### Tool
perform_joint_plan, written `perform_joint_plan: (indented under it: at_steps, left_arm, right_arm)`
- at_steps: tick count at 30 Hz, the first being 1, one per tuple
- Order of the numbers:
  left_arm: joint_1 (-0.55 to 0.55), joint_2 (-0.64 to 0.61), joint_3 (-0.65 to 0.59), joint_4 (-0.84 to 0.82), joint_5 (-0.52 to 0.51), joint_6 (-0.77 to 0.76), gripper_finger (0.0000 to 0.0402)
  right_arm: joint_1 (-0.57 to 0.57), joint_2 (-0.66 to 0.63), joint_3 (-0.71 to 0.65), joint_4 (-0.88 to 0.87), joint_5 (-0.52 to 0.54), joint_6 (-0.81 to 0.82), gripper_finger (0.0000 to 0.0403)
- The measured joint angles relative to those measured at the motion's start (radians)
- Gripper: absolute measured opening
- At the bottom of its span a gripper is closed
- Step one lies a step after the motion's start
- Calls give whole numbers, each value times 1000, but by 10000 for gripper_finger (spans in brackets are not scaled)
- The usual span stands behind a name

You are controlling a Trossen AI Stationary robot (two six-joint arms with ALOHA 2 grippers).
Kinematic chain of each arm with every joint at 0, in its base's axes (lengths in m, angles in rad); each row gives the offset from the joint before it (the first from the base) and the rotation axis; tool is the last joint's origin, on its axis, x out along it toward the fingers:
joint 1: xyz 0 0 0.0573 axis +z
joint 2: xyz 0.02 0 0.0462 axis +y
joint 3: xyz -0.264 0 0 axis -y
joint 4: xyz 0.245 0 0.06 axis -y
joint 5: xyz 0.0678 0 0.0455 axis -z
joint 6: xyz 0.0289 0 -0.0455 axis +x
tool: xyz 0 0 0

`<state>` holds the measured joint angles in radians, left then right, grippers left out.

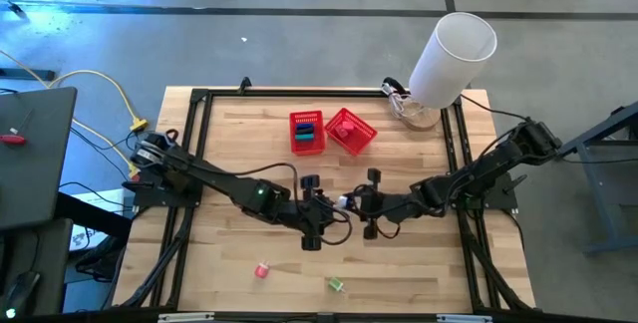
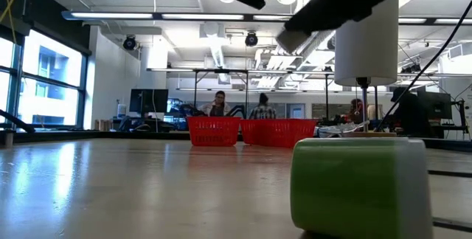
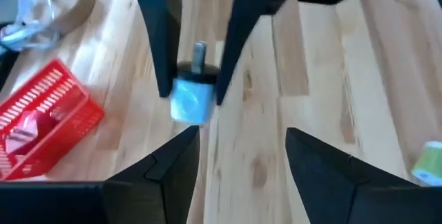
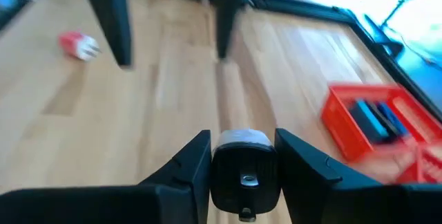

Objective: Pick & Place Office items
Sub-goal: Put the white charger adapter into the right red bin

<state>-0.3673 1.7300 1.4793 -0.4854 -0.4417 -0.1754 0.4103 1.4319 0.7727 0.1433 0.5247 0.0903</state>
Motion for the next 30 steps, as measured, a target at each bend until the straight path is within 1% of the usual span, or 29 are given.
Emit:
perform_joint_plan:
  at_steps: [3, 6, 11, 16, 20, 25, 28, 30]
  left_arm:
    - [4, -6, 0, -31, 1, -11, 207]
    - [6, -13, 0, -74, 1, -28, 207]
    - [27, -13, 0, -201, 21, -152, 207]
    - [55, -13, -4, -314, 43, -255, 207]
    - [57, -13, -9, -324, 44, -277, 207]
    - [57, -12, -11, -329, 45, -286, 207]
    - [57, -12, -11, -332, 45, -290, 207]
    - [57, -12, -11, -338, 45, -299, 207]
  right_arm:
    - [0, 0, 0, -50, 28, 50, 122]
    - [0, 0, 0, -62, 30, 77, 122]
    - [0, 0, 0, -64, 37, 93, 121]
    - [-8, -11, 0, -101, 141, 143, 121]
    - [-46, -30, 13, -221, 191, 250, 121]
    - [-117, -28, 81, -498, 164, 428, 121]
    - [-161, -28, 123, -605, 98, 461, 121]
    - [-186, -27, 155, -644, 39, 463, 121]
